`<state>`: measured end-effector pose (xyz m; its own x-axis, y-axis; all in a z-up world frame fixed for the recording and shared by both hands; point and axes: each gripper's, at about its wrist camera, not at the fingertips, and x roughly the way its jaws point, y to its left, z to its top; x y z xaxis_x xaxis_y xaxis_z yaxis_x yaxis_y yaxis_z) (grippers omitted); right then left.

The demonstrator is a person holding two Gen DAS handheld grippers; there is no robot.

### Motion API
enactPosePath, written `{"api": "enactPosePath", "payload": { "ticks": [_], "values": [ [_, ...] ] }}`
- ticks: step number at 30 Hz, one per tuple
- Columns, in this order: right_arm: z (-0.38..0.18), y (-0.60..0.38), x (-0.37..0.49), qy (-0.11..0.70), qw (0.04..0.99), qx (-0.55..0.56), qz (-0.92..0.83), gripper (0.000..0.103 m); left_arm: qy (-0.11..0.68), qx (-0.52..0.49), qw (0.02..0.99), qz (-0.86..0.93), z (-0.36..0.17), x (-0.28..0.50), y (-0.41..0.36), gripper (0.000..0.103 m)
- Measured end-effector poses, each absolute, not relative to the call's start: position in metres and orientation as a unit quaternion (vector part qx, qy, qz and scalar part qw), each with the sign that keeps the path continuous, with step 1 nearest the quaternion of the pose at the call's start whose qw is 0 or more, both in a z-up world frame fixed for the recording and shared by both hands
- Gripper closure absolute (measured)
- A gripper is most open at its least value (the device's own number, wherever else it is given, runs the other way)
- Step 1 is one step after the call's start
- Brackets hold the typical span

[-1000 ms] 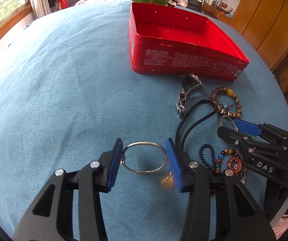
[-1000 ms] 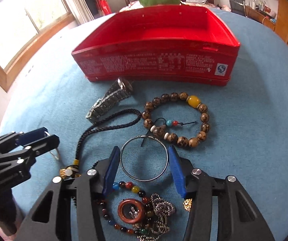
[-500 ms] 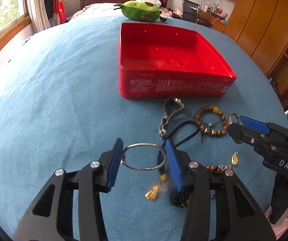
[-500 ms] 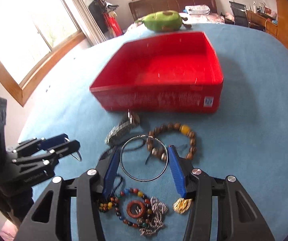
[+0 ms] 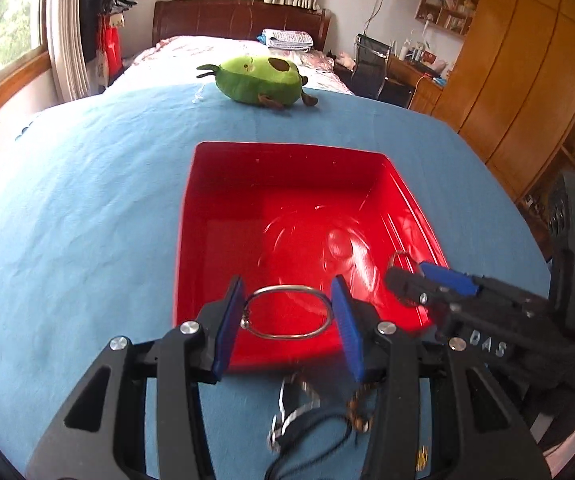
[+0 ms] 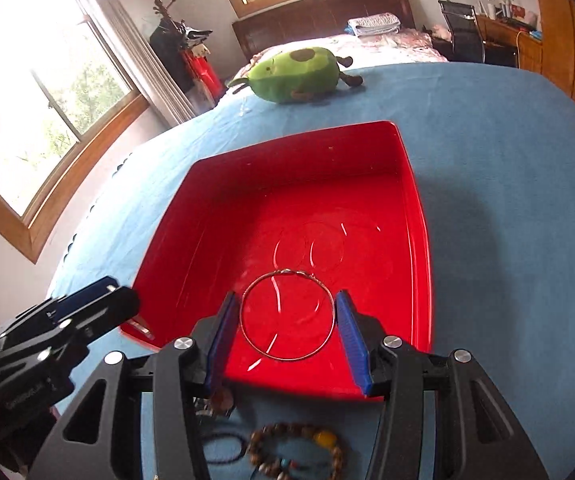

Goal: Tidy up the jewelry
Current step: 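Carry both bangles into the red tin and open both tools, then move the left tool to the silver metal watch and grasp it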

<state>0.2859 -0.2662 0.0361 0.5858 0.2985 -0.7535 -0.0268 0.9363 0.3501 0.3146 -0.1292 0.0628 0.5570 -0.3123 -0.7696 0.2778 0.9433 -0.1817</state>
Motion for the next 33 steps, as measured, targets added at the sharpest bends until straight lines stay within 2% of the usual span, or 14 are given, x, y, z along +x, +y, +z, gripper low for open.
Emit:
{"api": "enactPosePath", "payload": {
  "ticks": [10, 13, 20, 23, 33],
  "values": [
    [0.007, -0.252, 0.322, 0.464, 0.882, 0.070, 0.048, 0.053, 0.487, -0.011, 0.858, -0.160, 0.014, 0.374, -0.151, 0.060],
    [0.005, -0.249, 0.324, 0.466, 0.882, 0.056, 0.048, 0.048, 0.500, -0.011, 0.851, -0.157, 0.005, 0.379, -0.150, 0.059],
    [0.018, -0.252, 0.313, 0.451, 0.887, 0.074, 0.060, 0.047, 0.487, -0.018, 0.858, -0.163, 0.019, 0.367, -0.142, 0.058],
    [0.025, -0.254, 0.307, 0.446, 0.889, 0.080, 0.062, 0.047, 0.480, -0.020, 0.861, -0.166, 0.028, 0.357, -0.139, 0.054],
    [0.052, -0.260, 0.285, 0.428, 0.896, 0.096, 0.067, 0.047, 0.465, 0.014, 0.872, -0.154, 0.051, 0.306, -0.122, 0.050]
  ]
}}
